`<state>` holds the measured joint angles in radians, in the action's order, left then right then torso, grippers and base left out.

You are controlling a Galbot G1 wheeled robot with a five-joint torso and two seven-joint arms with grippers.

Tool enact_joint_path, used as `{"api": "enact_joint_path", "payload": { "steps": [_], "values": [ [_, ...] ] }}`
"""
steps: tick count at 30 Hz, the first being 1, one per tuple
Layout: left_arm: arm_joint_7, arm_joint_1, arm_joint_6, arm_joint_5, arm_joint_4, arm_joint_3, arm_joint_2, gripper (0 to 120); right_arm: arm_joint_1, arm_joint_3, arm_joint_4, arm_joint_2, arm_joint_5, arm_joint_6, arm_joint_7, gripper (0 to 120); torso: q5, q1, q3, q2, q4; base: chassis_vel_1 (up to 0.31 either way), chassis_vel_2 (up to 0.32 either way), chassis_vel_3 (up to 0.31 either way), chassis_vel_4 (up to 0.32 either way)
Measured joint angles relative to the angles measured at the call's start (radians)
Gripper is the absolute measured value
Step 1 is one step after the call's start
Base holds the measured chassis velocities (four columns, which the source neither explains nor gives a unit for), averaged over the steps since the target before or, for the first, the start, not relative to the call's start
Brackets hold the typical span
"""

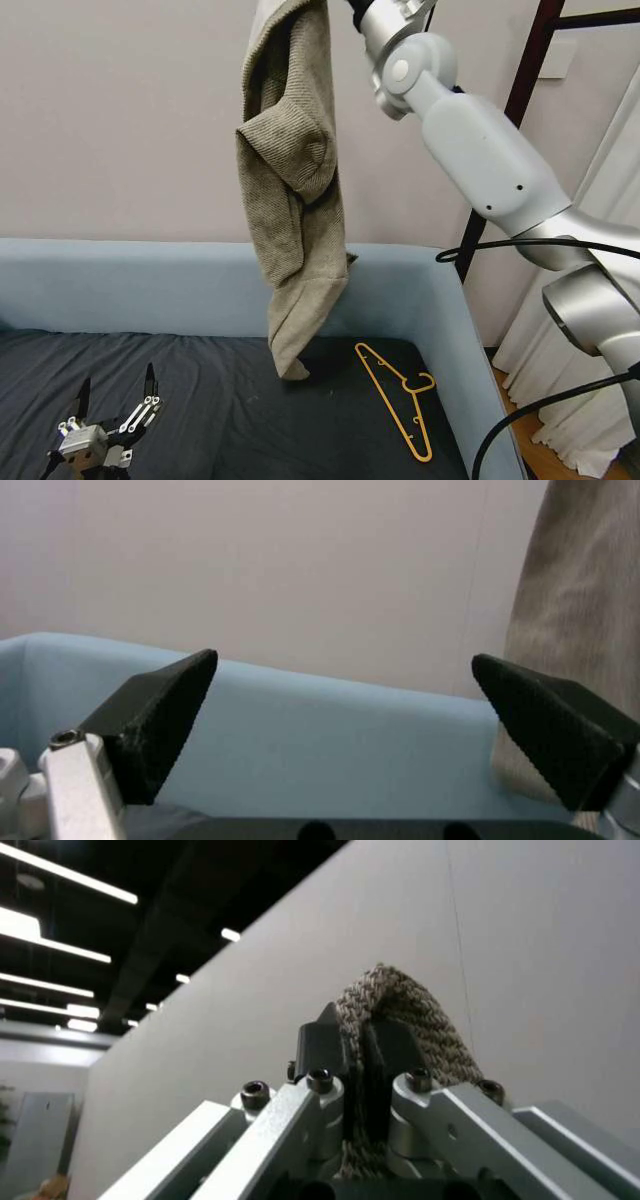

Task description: Pick up the clothes from the sofa and hang them on the clothes hanger.

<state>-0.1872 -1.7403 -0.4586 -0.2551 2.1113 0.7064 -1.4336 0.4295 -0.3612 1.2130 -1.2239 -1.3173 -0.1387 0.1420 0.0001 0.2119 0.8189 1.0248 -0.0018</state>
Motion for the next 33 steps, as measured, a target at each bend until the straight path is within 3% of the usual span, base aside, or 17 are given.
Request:
{"api": "enact_joint_path", "payload": {
  "steps": [4, 6, 9, 10, 12, 20, 27, 33],
  "values": [
    [0.0, -0.002, -0.002, 0.022, 0.001, -0.017, -0.012, 100, -0.256, -0.099, 0.241, 0.12, 0.047, -0.001, -0.059, 1, 0.0001, 0.0, 0.001, 0.0, 0.0004, 0.0, 0.0, 0.0, 0.0],
    [0.001, -0.002, -0.002, 0.025, 0.001, -0.02, -0.014, 100, -0.322, -0.115, 0.289, 0.14, 0.064, -0.001, -0.075, 1, 0.0002, 0.0, 0.001, 0.0, 0.0005, 0.0, 0.0, 0.0, 0.0],
    [0.001, 0.0, -0.001, 0.033, -0.004, -0.025, -0.02, 100, -0.597, -0.162, 0.447, 0.221, 0.15, 0.003, -0.118, 1, 0.0001, 0.0, 0.0, 0.0, 0.0004, 0.0, 0.0, 0.0, 0.0],
    [0.001, 0.0, -0.001, 0.033, -0.004, -0.025, -0.02, 100, -0.597, -0.162, 0.447, 0.221, 0.15, 0.003, -0.118, 1, 0.0001, 0.0, 0.0, 0.0, 0.0004, 0.0, 0.0, 0.0, 0.0],
    [0.001, 0.001, -0.001, 0.041, -0.013, -0.028, -0.023, 100, -0.799, -0.156, 0.497, 0.267, 0.232, 0.011, -0.122, 1, 0.0003, 0.0, 0.0, 0.0, 0.0002, 0.0, 0.0, 0.0, 0.0],
    [0.001, -0.015, -0.016, 0.064, -0.006, -0.042, -0.047, 100, -1.251, -0.03, 0.513, 0.397, 0.427, 0.015, -0.086, 1, 0.0001, 0.0, 0.0, 0.0, 0.0003, 0.0, 0.0, 0.0, 0.0],
    [0.001, -0.01, -0.012, 0.089, -0.004, -0.075, -0.069, 100, -1.456, 0.062, 0.454, 0.451, 0.62, 0.048, -0.008, 1, 0.0, 0.0, 0.0, 0.0, 0.0002, 0.0, 0.0, 0.0, 0.0],
    [0.001, 0.0, -0.005, 0.102, -0.012, -0.094, -0.084, 100, -1.535, 0.11, 0.383, 0.432, 0.729, 0.05, 0.046, 1, -0.0001, 0.0, 0.0, 0.0, 0.0004, 0.0, 0.0, 0.0, 0.0]
  ]
}}
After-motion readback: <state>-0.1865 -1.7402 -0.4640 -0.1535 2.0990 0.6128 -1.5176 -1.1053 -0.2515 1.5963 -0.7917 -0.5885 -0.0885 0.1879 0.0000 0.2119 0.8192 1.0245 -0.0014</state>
